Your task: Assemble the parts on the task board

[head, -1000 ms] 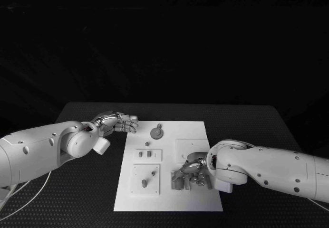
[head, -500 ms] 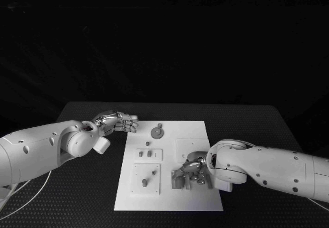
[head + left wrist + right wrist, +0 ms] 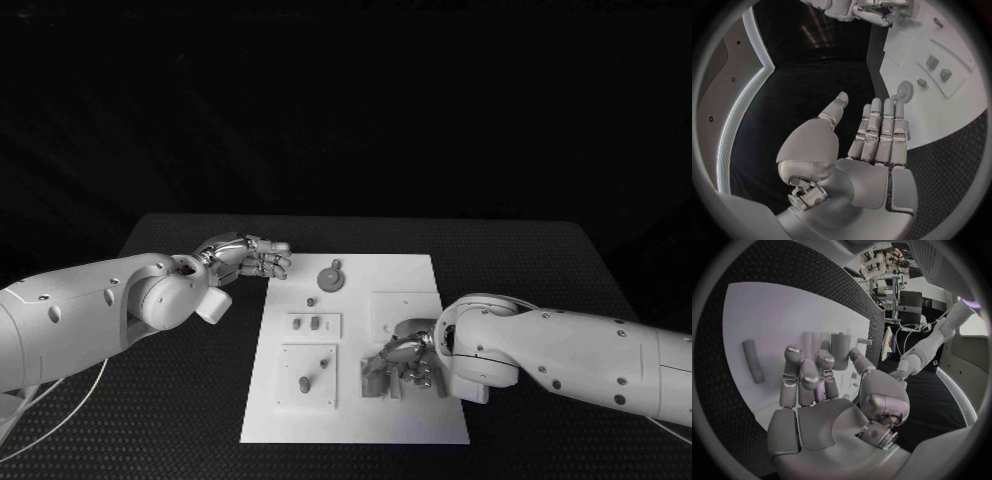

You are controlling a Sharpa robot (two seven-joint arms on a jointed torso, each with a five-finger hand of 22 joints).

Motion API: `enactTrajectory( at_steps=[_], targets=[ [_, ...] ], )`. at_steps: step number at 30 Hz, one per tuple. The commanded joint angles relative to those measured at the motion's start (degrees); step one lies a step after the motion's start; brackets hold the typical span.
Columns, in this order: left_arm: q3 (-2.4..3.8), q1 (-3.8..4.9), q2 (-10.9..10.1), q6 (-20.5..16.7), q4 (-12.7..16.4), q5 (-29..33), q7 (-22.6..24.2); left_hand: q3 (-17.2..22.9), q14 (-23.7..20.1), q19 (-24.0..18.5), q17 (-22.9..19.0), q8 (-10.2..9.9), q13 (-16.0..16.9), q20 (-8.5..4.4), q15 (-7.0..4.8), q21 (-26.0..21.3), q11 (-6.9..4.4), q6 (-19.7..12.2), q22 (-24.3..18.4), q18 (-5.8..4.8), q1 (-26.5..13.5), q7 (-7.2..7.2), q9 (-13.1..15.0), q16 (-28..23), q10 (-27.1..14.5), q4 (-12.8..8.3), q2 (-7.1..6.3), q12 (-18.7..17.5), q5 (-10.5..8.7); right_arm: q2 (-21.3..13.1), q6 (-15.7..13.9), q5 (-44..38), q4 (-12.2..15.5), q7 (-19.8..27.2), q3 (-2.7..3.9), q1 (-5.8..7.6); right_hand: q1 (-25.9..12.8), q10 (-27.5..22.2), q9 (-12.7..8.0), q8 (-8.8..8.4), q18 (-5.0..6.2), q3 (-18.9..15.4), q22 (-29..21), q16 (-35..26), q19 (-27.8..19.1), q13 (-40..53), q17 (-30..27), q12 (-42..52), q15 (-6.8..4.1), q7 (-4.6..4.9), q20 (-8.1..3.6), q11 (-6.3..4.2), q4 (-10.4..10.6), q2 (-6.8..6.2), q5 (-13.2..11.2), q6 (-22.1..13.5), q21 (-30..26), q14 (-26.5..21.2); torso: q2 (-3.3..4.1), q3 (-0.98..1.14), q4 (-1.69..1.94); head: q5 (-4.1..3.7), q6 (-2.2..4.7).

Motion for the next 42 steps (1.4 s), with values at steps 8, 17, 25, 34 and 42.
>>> enactTrajectory(
  at_steps=[8, 17, 25, 34, 42],
  targets=[
    [0.03, 0.05, 0.0, 0.9, 0.2, -0.1, 0.3, -0.4, 0.2, 0.1, 0.1, 0.0, 0.1, -0.23, 0.04, 0.2, -0.31, 0.1, -0.1, 0.34, -0.1, -0.03, 0.0, -0.3, 0.2, -0.1, -0.39, 0.2, -0.02, 0.2, 0.6, -0.6, -0.1, 0.4, -0.12, -0.19, -0.6, -1.2, 0.0, -0.69, 1.71, 1.3, 0.9, -0.4, -0.1, -0.3, 0.2, 0.5, -0.05, 0.41, -0.10, 0.37, 1.6, -3.56, 0.1, -0.7, -0.4, -0.2, -0.02, -0.01, 0.01, 0.06, -0.08],
    [0.03, 0.05, 0.0, 0.9, 0.2, -0.1, 0.3, -0.4, 0.2, 0.1, 0.1, -0.1, 0.1, -0.22, 0.04, 0.1, -0.31, 0.1, -0.1, 0.34, -0.2, -0.02, 0.0, -0.3, 0.2, -0.1, -0.40, 0.2, -0.02, 0.1, 0.3, -0.6, 0.0, 0.6, -0.13, -0.20, -0.7, -1.4, 0.1, -0.91, 1.71, 2.1, 0.9, -0.4, -0.1, -0.5, 0.3, 0.6, 0.03, 0.50, -0.12, 0.45, 2.6, -4.73, 0.1, -0.9, -0.4, -0.2, -0.01, -0.01, 0.01, 0.06, -0.12],
    [0.03, 0.05, 0.0, 1.0, 0.2, -0.1, 0.3, -0.4, 0.2, 0.1, 0.1, -0.1, 0.1, -0.23, 0.04, 0.1, -0.30, 0.0, -0.1, 0.34, -0.2, -0.02, 0.0, -0.3, 0.2, -0.1, -0.40, 0.2, -0.02, -0.8, -0.5, -2.9, 0.8, 1.2, -0.13, -0.20, -0.6, -1.4, 0.2, -0.91, 1.71, 2.6, 0.9, -0.4, 0.0, -0.6, 0.3, 0.7, 0.04, 0.50, -0.14, 0.46, 2.9, -4.43, 0.1, -0.9, -0.3, -0.2, -0.02, 0.01, 0.01, 0.07, -0.05],
    [0.03, 0.05, 0.0, 1.0, 0.1, -0.1, 0.3, -0.4, 0.2, 0.1, 0.1, -0.1, 0.1, -0.23, 0.04, 0.1, -0.31, 0.0, -0.1, 0.34, -0.2, -0.02, 0.0, -0.3, 0.2, 0.0, -0.39, 0.2, -0.02, -2.9, -1.1, -4.6, 3.1, 2.2, -0.09, -0.15, -0.4, -1.4, 0.3, -0.89, 1.71, 2.6, 1.0, -0.4, 0.0, -0.6, 0.3, 0.9, 0.03, 0.49, -0.15, 0.45, 2.8, -4.78, 0.1, -0.8, -0.3, -0.1, -0.01, 0.01, -0.05, 0.10, 0.02],
    [0.03, 0.05, 0.0, 0.9, 0.1, -0.1, 0.3, -0.4, 0.2, 0.1, 0.1, -0.1, 0.1, -0.23, 0.04, 0.1, -0.31, 0.0, -0.1, 0.34, -0.2, -0.01, 0.0, -0.3, 0.2, 0.0, -0.40, 0.2, -0.02, -3.8, -2.0, -7.1, 3.9, 2.6, -0.04, 0.14, -0.3, -1.4, 0.4, -0.86, 1.71, 2.7, 1.0, -0.4, 0.1, -0.6, 0.4, 0.9, 0.02, 0.47, -0.16, 0.43, 2.8, -4.90, 0.1, -0.7, -0.3, -0.1, 0.00, 0.01, -0.02, 0.13, -0.02]
  ],
)
